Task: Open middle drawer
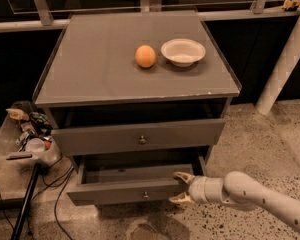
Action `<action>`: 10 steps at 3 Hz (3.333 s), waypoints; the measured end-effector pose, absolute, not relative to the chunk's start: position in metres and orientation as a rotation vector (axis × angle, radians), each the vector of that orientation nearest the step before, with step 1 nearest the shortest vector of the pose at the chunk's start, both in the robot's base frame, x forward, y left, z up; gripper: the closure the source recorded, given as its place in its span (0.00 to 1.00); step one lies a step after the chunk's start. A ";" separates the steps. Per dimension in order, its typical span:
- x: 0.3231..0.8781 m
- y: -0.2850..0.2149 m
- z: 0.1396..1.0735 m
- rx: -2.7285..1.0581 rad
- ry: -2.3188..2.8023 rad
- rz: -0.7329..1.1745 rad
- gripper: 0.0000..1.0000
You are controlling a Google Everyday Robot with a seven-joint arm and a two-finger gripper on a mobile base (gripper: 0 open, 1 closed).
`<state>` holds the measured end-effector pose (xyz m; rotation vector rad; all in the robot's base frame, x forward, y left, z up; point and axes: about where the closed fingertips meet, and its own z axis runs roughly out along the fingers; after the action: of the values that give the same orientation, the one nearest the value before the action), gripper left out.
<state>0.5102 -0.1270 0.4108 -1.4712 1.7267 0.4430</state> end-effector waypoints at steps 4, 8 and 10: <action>0.487 -0.137 0.412 -1.472 1.739 0.440 1.00; 0.411 -0.151 0.428 -1.414 1.772 0.403 0.58; 0.436 -0.154 0.438 -1.429 1.765 0.349 0.11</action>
Offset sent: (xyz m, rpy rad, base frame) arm 0.0000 0.0000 0.0000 0.0000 0.0000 0.0000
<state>0.4360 -0.1539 0.4384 -1.4289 1.7648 0.3493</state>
